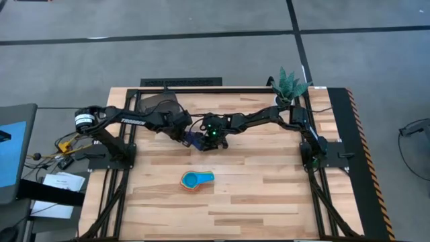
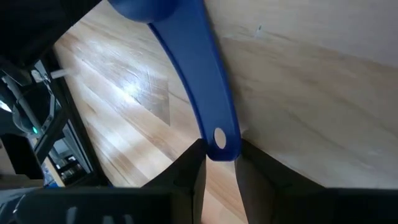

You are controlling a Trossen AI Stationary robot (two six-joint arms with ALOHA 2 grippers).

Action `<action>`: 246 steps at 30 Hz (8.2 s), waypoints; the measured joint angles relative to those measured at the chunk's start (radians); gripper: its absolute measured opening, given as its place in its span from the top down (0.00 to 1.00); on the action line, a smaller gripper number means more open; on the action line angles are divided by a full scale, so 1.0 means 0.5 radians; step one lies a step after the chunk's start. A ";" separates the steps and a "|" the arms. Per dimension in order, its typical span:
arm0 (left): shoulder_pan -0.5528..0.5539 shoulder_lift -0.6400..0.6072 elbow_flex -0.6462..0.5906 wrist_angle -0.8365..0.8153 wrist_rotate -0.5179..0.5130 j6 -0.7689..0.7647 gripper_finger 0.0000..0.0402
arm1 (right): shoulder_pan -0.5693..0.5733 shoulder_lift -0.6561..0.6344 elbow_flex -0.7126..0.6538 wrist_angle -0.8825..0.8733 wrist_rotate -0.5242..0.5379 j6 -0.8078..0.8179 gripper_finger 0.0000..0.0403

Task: Nest measuring cups in basket
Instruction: Stack the dark blue measuring cup on top of the light blue measuring cup, then adjust the black transparent bin on the table

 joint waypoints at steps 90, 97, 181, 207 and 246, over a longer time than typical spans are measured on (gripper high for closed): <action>-0.783 -1.428 0.000 -0.411 -0.486 -0.373 1.00 | 1.422 -0.061 0.009 -0.053 3.709 -3.326 0.98; -0.836 -1.368 0.001 -0.437 -0.472 -0.401 1.00 | 1.411 -0.064 0.014 -0.035 3.692 -3.330 0.98; -0.863 -1.344 0.002 -0.422 -0.455 -0.494 1.00 | 1.596 -0.065 0.263 -0.351 3.024 -2.720 0.41; -0.863 -1.423 0.005 -0.422 -0.606 -0.493 0.86 | 1.183 -0.562 0.739 -1.339 2.198 -1.893 0.42; 0.678 -0.389 0.005 0.069 -0.312 -0.151 0.54 | 0.059 -1.591 -0.861 -0.202 0.342 -1.892 0.42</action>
